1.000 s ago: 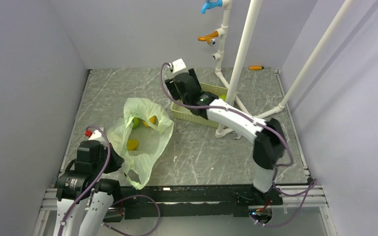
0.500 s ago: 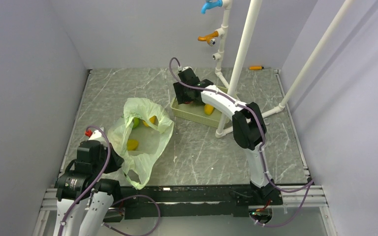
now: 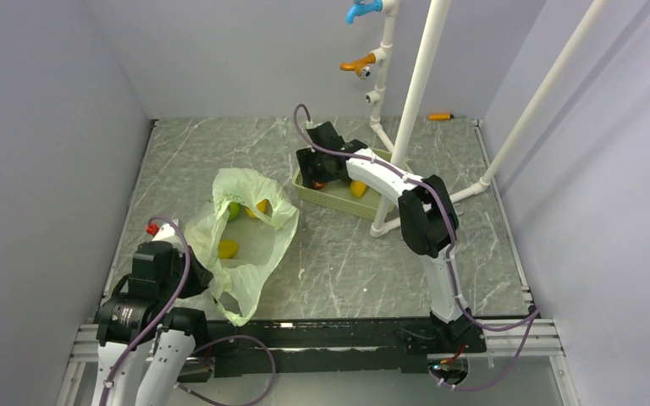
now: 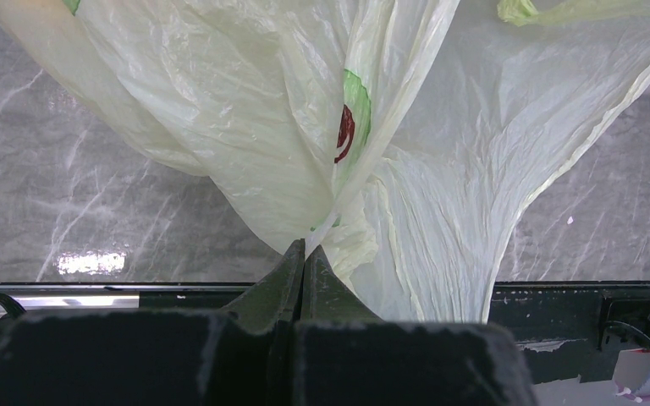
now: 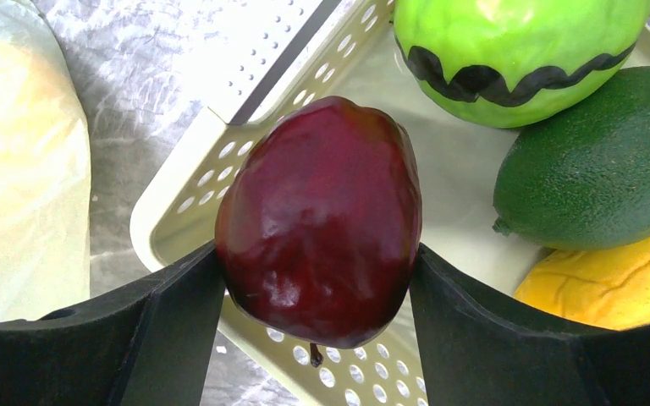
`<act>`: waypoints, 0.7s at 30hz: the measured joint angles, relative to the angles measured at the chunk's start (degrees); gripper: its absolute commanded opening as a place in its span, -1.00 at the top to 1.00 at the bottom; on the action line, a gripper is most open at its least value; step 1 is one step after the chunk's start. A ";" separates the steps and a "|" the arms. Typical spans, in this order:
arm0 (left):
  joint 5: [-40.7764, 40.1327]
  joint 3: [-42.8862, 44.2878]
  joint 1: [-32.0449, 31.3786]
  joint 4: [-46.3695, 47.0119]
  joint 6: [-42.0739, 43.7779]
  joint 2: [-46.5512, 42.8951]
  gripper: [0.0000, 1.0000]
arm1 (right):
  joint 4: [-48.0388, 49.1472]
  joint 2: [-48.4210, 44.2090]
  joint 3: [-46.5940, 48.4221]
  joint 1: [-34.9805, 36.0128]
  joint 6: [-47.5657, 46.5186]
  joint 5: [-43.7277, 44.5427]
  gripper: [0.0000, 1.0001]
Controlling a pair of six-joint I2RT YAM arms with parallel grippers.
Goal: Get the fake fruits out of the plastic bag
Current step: Place the fake fruit in the bin.
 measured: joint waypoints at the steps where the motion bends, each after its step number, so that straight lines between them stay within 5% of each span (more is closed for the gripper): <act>1: 0.00 0.00 0.00 -0.02 0.00 0.00 1.00 | 0.02 0.00 0.00 -0.02 0.00 -0.17 -0.43; 10: 0.00 0.00 0.00 -0.02 0.00 0.00 1.00 | -0.09 -0.11 0.00 -0.02 -0.17 -0.72 -0.73; 21: 0.00 0.00 0.00 -0.02 0.00 0.00 1.00 | -1.62 -4.90 0.00 0.09 -1.38 -0.70 -0.73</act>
